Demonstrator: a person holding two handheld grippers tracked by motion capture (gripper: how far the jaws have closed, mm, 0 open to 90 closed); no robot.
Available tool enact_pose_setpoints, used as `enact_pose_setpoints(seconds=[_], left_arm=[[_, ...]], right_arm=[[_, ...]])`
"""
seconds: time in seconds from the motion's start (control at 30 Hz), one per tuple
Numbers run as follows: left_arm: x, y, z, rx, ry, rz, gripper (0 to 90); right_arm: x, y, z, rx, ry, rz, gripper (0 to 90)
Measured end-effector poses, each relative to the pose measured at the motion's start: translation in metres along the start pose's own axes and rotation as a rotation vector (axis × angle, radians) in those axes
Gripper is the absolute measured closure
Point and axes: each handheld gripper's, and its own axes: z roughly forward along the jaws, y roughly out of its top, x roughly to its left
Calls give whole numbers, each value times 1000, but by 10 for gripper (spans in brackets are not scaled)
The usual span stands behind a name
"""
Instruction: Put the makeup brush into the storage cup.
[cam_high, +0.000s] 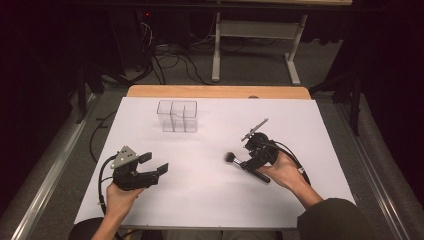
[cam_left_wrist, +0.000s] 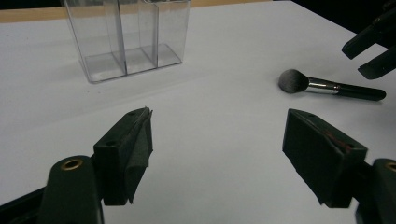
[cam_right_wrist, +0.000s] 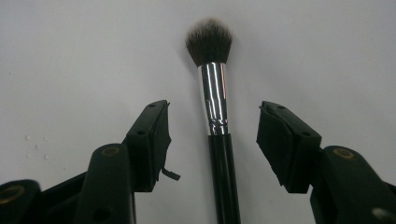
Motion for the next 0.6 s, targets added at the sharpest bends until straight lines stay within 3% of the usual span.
enact_pose_setpoints(seconds=[0.03, 0.6], left_arm=[[0, 0, -1, -2, 1, 1, 244], [0, 0, 0, 0, -1, 1, 244]], right_arm=[[1, 0, 1, 20, -5, 17, 472], [-2, -8, 14, 112, 10, 4, 547]])
